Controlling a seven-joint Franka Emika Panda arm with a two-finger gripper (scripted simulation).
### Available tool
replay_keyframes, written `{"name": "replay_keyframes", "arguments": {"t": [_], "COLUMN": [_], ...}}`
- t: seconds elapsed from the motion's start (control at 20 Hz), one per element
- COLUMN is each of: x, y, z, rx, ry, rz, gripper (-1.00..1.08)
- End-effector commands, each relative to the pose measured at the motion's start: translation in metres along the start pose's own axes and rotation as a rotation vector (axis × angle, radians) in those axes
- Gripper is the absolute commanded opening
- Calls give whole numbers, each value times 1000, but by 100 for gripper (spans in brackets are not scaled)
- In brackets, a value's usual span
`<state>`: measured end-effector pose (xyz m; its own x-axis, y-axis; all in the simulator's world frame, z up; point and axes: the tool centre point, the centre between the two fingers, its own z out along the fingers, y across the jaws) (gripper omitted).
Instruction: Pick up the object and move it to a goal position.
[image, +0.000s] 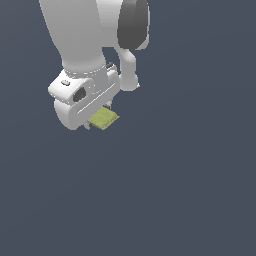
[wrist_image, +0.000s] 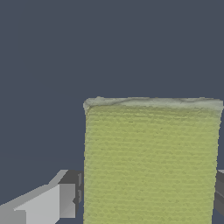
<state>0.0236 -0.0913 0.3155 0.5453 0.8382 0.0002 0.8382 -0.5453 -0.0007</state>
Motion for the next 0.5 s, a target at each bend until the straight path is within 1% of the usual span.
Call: {"name": "replay_keyframes", "arguments": {"t": [0.0,0.45], "x": [-2,-8], "y": [0,3], "z": [-29,-117], "rx": [0,0], "ry": [0,1], "rz": [0,1], "gripper": [-100,-100]}}
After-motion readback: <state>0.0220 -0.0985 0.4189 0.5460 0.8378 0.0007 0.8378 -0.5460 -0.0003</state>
